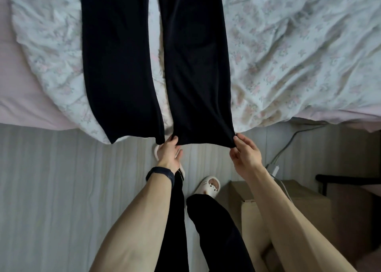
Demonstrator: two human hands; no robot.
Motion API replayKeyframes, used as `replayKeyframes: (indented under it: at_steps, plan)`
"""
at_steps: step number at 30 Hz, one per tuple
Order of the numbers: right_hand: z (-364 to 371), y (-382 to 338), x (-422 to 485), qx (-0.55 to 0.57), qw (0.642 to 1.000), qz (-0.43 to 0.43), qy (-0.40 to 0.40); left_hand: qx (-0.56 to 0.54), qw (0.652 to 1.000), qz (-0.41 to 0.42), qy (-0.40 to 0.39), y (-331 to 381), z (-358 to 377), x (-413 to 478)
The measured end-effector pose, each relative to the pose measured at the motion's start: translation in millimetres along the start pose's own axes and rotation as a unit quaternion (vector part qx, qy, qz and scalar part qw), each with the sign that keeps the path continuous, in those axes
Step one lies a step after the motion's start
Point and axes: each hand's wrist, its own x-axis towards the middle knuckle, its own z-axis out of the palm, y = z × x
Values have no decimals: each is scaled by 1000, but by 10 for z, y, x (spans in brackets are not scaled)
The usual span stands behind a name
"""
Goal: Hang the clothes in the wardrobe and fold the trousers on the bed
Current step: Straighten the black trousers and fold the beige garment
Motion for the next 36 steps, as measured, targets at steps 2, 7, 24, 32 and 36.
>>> replayKeyframes:
  at_steps: [2,7,24,32,36]
  plan:
    - [-81,-44,-79,20,1000,-2,4,21,1000,20,4,-50,-144,-158]
    - [-28,-148,-538,53,998,21,-23,-63,998,6,-12,-35,-469,-731]
    - [-449,-283,-1160,-360,911,-173,98,213,954,194,79,-21,-749,-1571]
    - [-638,-47,-1126,-312,923,-208,88,366,897,228,102,-221,-706,-1334]
    - [-661,79,-833,-238,957,-125,111,418,880,215,72,-325,-678,-1118]
